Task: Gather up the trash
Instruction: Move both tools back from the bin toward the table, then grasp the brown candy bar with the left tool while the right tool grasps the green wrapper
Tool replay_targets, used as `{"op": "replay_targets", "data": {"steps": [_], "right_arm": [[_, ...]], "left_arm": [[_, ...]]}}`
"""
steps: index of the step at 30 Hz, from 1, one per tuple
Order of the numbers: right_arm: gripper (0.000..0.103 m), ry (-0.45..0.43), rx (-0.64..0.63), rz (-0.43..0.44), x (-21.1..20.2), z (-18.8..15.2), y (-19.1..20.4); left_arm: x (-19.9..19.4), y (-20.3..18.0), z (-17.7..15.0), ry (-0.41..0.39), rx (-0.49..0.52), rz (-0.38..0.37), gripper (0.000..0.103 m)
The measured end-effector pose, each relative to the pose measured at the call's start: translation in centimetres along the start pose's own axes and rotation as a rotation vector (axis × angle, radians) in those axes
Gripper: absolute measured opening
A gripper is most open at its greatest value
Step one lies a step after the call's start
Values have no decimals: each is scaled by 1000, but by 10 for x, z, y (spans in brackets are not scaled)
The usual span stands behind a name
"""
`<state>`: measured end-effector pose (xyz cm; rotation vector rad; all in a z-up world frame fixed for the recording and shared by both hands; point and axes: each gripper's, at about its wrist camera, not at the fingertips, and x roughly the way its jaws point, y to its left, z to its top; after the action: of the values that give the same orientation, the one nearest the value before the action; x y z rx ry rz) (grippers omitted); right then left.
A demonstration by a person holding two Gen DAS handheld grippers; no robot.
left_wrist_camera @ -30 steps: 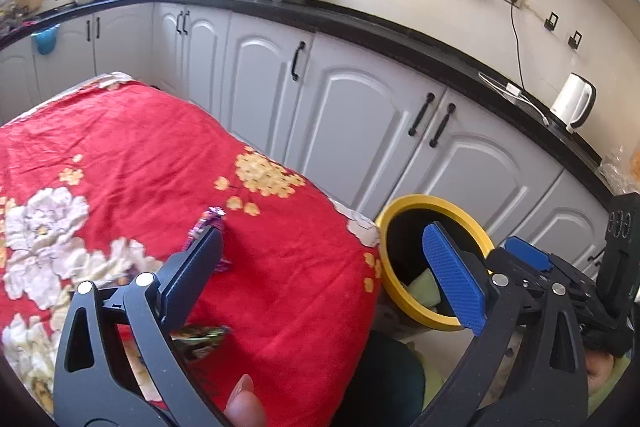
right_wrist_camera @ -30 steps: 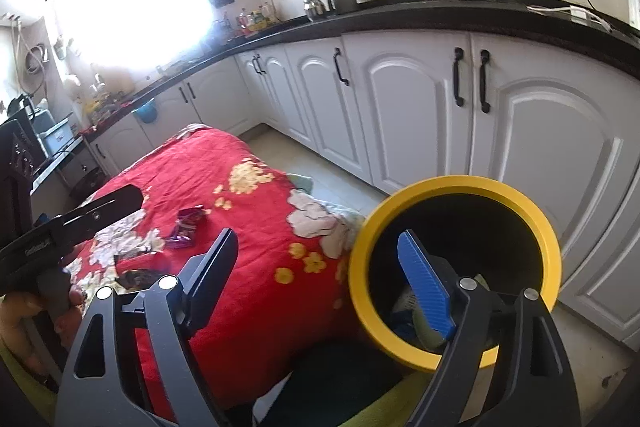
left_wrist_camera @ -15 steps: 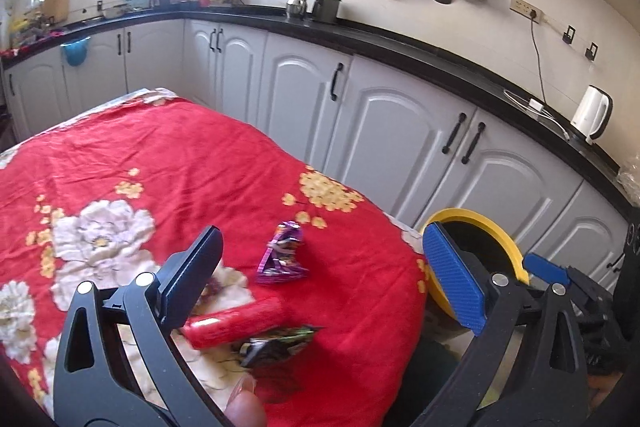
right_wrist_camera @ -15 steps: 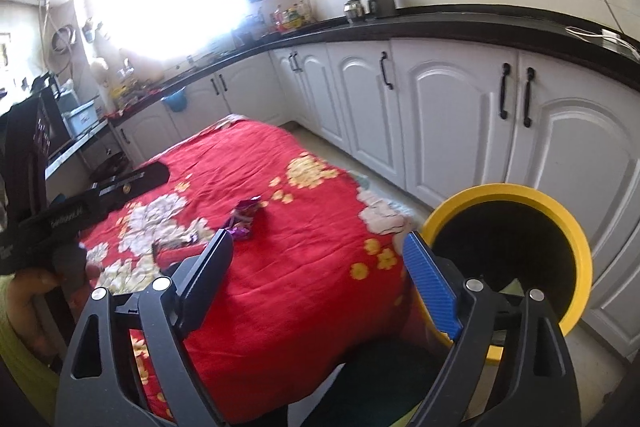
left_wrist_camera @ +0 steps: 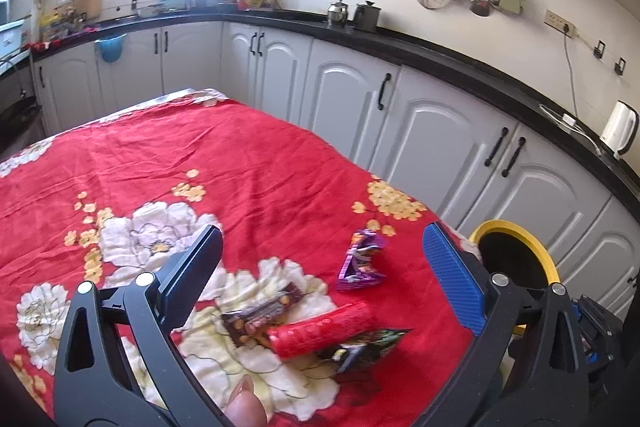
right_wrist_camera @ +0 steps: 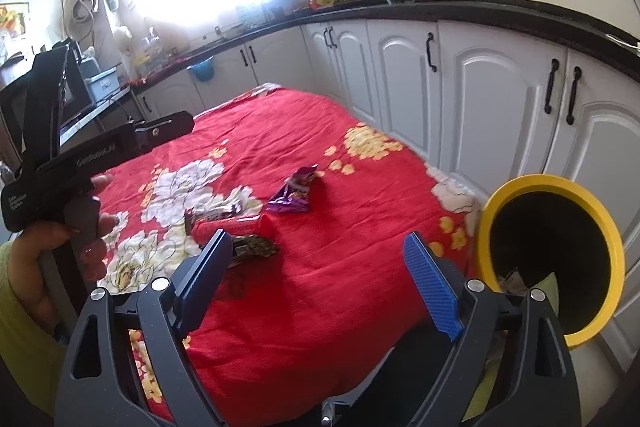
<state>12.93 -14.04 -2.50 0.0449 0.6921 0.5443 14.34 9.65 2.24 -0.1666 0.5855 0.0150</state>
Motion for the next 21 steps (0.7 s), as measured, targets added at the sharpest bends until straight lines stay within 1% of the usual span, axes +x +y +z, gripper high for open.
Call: {"op": "replay_targets", "data": {"steps": [4,11,13,16,18,21], "right_arm": [[85,20,1,10,12,0,11],[85,62,6,26,36,0,26],[85,78,3,26,43,0,31],[85,101,10,13,55,-1,36],[85,113,21,11,60,-2,37],[85,121,28,0,67,-2,38]], "left_arm": [[6,14,-3,5,-12,32,92],[23,41,-14,62,-25,60,92],[28,48,-17,80,-33,63,90],[36,59,-24,122,-49,56,85],[41,67,-29,148,-82,35,81],[49,79,-37,196,-131,13,73]]}}
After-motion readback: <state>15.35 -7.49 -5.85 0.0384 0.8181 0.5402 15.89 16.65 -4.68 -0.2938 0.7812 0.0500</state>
